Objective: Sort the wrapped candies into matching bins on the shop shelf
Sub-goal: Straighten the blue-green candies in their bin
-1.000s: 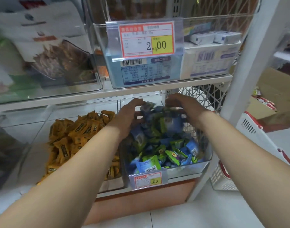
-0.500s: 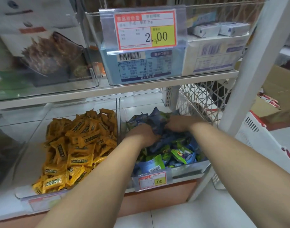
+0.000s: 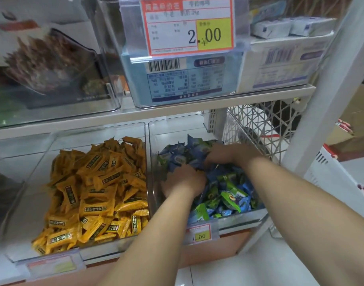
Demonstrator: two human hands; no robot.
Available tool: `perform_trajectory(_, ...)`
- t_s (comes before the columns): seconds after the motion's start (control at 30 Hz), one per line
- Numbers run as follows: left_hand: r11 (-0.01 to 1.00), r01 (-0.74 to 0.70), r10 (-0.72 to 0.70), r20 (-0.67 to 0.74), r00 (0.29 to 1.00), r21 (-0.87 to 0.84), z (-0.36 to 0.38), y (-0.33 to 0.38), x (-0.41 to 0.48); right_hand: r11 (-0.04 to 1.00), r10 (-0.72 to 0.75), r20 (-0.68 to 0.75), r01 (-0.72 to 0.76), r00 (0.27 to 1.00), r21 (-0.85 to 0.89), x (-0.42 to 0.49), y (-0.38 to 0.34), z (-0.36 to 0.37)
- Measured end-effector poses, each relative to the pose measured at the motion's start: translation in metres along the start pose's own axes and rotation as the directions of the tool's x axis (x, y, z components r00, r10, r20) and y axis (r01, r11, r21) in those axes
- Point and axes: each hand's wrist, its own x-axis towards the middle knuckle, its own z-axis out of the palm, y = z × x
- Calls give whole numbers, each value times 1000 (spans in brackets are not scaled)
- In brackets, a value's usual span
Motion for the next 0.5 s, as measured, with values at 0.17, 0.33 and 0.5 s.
perform_trajectory(0.17, 985, -44, 7, -219, 976, -166, -4, 7, -4, 986, -81, -91, 93, 993, 137, -12, 6, -3)
perform_trajectory(0.33, 845, -312, 127, -404, 906, -435, -26, 6, -5, 765, -147, -259, 276, 955, 582, -31, -1, -6)
perform_trajectory(0.5, 642, -398, 222, -337, 915, -656, -40, 3, -13, 568, -177, -174, 245, 969, 786, -54, -11, -9)
